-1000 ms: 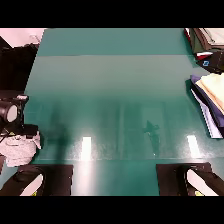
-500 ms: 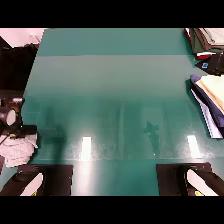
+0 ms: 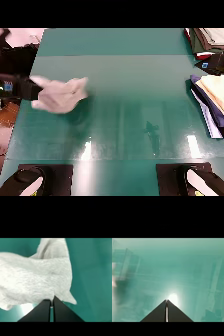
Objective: Fold the shirts.
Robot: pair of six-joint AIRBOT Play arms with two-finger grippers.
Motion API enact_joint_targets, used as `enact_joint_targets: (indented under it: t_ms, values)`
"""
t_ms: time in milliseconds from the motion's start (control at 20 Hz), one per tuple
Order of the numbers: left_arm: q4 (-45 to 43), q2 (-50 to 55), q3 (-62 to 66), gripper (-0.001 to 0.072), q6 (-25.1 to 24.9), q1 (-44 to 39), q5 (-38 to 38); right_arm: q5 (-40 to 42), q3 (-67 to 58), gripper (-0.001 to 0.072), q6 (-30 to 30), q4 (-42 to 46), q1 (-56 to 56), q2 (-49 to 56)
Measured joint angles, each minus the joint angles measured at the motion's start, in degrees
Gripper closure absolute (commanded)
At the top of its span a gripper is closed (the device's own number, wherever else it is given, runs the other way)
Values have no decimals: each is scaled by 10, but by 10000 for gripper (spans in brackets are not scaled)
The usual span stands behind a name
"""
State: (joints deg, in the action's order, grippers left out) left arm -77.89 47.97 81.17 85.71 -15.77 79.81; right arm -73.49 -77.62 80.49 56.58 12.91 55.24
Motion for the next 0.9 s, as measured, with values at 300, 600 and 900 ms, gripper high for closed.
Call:
enact_joint_targets:
  t_ms: [300,600,900]
  values:
    - [76,108,136,685,-27,-139,1,-1,0,699,0,0,0,0]
    - [89,283,172,504,-76,-182,-28,-2,0,698,0,0,0,0]
    - [76,349,177,204,-75,-112,-9,-2,0,698,0,0,0,0]
